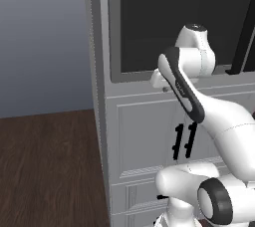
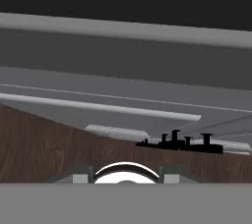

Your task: Open the microwave, place the bowl with waffle inside the microwave, then close the microwave door and turn it on.

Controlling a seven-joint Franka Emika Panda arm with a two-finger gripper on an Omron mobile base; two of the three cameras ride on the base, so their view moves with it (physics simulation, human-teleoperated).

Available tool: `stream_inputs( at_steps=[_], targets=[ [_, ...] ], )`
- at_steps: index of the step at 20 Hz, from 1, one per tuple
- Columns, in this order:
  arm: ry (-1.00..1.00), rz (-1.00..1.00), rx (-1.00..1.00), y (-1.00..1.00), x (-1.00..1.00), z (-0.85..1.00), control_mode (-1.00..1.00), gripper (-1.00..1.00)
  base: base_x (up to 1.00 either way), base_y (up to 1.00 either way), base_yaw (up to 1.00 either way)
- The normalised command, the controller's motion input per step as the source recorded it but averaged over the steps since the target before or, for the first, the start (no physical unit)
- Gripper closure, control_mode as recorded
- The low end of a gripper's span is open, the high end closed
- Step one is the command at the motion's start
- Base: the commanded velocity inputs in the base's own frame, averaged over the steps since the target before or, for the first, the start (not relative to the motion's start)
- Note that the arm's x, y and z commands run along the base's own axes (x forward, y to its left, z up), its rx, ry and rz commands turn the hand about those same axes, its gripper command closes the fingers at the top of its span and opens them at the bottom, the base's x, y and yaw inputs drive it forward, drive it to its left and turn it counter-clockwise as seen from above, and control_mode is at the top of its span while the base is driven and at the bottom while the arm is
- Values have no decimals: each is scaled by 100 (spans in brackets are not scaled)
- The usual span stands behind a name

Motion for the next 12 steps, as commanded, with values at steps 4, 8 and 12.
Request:
stream_inputs(
  at_steps=[4, 8, 12],
  targets=[
    [-4, 0, 0, 0, -64, -4, -100, -100, 0, 0, 0],
    [-3, -2, 0, 0, -100, -21, -100, -100, 0, 0, 0],
    [0, -2, 0, 0, -94, -41, -100, -100, 0, 0, 0]
  ],
)
